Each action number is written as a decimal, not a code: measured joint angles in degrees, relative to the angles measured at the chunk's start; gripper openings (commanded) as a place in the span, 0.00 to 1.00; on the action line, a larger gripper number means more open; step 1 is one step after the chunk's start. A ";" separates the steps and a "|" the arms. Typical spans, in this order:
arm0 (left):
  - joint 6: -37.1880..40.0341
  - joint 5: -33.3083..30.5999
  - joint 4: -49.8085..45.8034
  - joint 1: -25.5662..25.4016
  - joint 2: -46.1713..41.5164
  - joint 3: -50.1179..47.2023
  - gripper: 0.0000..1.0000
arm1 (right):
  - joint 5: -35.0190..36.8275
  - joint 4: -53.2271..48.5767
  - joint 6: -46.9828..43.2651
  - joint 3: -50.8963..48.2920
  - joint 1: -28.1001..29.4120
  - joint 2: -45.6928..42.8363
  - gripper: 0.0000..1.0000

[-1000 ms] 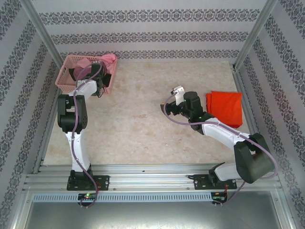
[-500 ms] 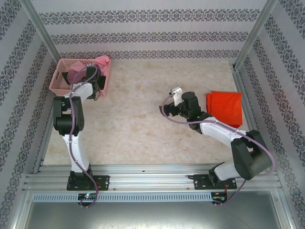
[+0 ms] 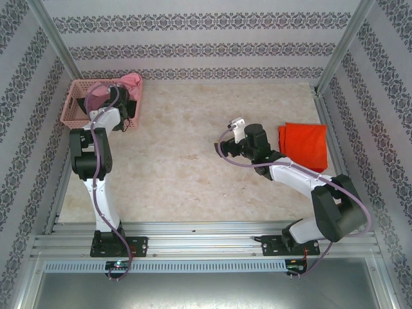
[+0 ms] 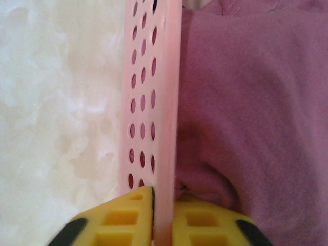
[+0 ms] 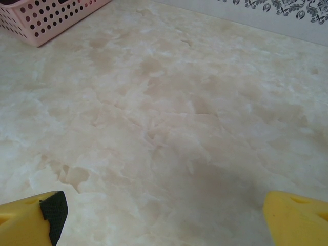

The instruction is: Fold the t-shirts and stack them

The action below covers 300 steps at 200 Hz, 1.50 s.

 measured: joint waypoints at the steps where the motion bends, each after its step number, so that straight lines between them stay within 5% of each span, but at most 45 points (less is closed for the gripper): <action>1: 0.15 0.02 0.07 0.02 0.00 0.00 0.53 | 0.00 -0.02 0.07 0.04 0.00 0.02 0.98; 26: 1.86 0.63 4.48 0.85 -0.98 -1.36 0.92 | 0.00 0.00 0.55 0.76 0.68 0.04 0.98; 42: 3.43 1.31 7.87 1.09 -4.02 -5.97 1.00 | -0.04 0.04 0.74 1.33 1.16 0.07 0.98; 75: 9.84 2.12 12.39 1.05 -13.18 -16.72 1.00 | -0.39 0.09 1.01 2.60 1.86 0.66 0.98; 109: 22.80 0.76 13.44 0.92 -19.34 -17.53 1.00 | -1.09 0.24 1.16 4.37 2.86 3.30 0.98; 169: 43.50 6.75 9.99 0.52 -11.13 3.54 0.99 | -1.95 0.66 1.40 6.10 3.74 5.92 0.98; 232: 35.74 15.10 -0.44 -3.17 1.79 15.19 0.86 | -2.29 0.87 2.19 6.12 4.48 6.40 0.98; 300: 27.61 19.56 -5.79 -3.48 10.88 24.30 0.59 | -2.25 0.92 2.21 4.94 4.48 5.42 0.98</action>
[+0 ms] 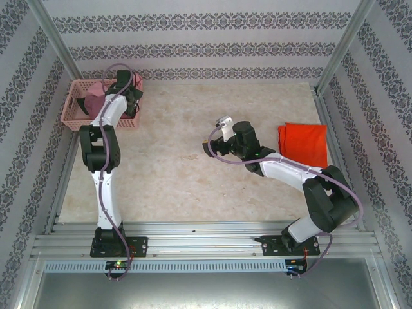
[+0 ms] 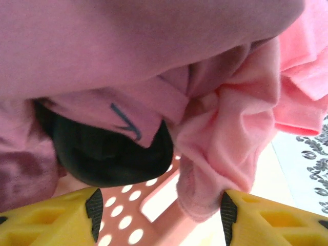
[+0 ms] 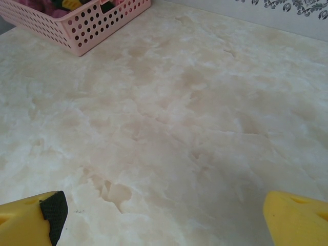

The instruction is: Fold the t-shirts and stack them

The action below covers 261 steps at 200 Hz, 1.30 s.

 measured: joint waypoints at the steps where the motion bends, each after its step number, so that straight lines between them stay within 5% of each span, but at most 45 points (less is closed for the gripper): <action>1: 0.00 0.00 -0.09 0.00 0.07 0.20 0.58 | 0.00 -0.02 0.00 -0.02 0.00 0.00 0.98; 28: -0.79 0.00 -1.81 0.04 2.93 6.47 0.38 | 0.00 0.00 0.00 -0.04 0.00 0.00 0.98; 62: -1.31 0.68 -3.34 0.17 6.99 14.64 0.00 | 0.00 -0.04 -0.02 -0.04 0.00 0.00 0.98; 129: 0.74 0.83 -1.44 0.39 3.61 9.18 0.00 | -0.02 -0.07 0.02 -0.04 0.00 -0.52 0.98; 261: 7.65 5.64 8.26 -0.52 -21.42 -0.61 0.00 | -0.09 -0.02 0.07 -0.04 0.66 -0.52 0.98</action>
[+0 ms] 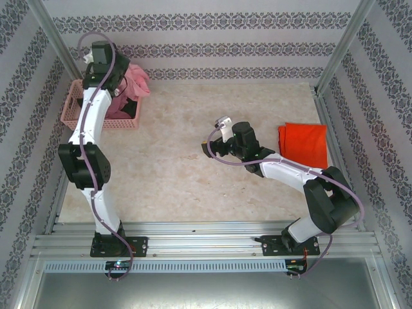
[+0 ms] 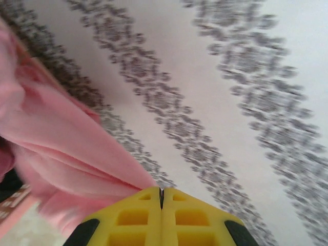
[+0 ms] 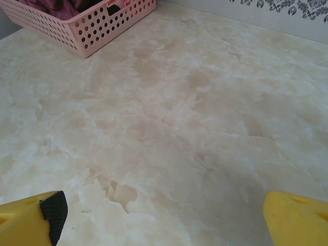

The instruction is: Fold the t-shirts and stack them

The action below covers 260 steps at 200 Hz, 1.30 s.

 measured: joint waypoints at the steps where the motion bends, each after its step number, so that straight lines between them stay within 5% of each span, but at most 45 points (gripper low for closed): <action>1: 0.13 0.09 0.00 -0.07 -0.13 0.02 0.00 | 0.00 0.00 0.00 0.00 0.00 0.00 0.98; 77: 9.86 7.39 1.36 -11.08 -14.99 -0.20 0.00 | -0.44 0.44 0.44 0.70 1.22 1.57 0.98; 129: 10.05 9.81 8.37 -16.09 -25.62 -15.93 0.00 | -0.42 1.16 1.49 0.04 1.60 1.01 0.98; 145: 9.92 9.20 10.03 -16.35 -26.88 -22.25 0.27 | -0.35 2.03 1.73 -1.92 1.60 -0.76 0.98; 161: 9.42 7.87 11.56 -16.35 -27.17 -29.40 0.72 | -0.17 2.43 1.92 -4.31 1.60 -3.13 0.98; 177: 8.92 7.15 11.89 -16.35 -26.60 -35.80 0.99 | 0.20 2.62 2.27 -5.49 1.57 -4.57 0.98; 223: 7.82 6.47 12.26 -16.35 -24.63 -48.59 1.00 | 2.47 2.75 4.66 -5.77 1.57 -4.61 0.98; 260: 7.63 3.63 12.31 -15.87 -27.15 -55.60 1.00 | 2.54 1.27 7.08 0.90 1.99 4.00 0.98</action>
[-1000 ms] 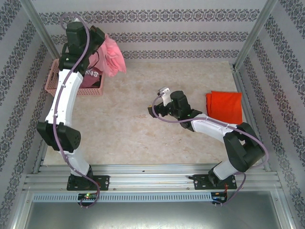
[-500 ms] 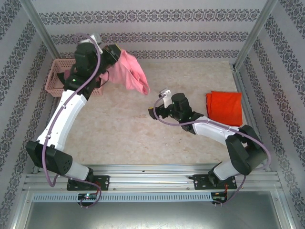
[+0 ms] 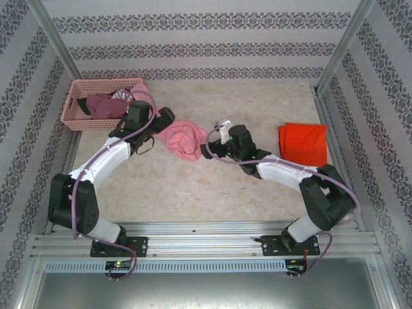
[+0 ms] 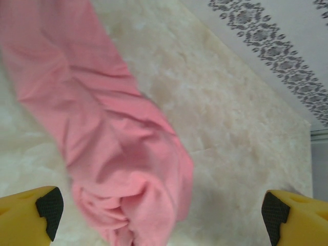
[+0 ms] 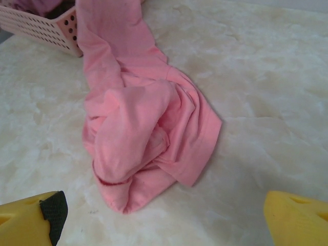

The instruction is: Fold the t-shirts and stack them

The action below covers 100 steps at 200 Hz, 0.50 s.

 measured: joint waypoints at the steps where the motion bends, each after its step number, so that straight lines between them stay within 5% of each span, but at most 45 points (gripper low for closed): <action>1: -0.02 0.00 0.00 0.02 -0.11 -0.15 1.00 | 0.07 -0.07 0.09 0.39 0.09 0.42 0.98; 37: -0.87 -1.95 -0.22 3.58 -6.73 -6.36 1.00 | -0.50 -1.14 1.73 10.27 2.73 11.72 0.97; 71: -1.33 -3.06 -0.98 6.60 -12.37 -10.95 1.00 | -1.42 -1.29 2.99 17.40 4.74 21.57 0.78; 80: -1.44 -3.19 -1.29 7.13 -13.42 -11.85 1.00 | -2.01 -1.36 3.26 18.75 4.87 23.89 0.63; 100: -1.44 -3.52 -2.29 7.65 -14.93 -12.90 1.00 | -2.93 -2.47 4.09 19.98 4.94 26.29 0.10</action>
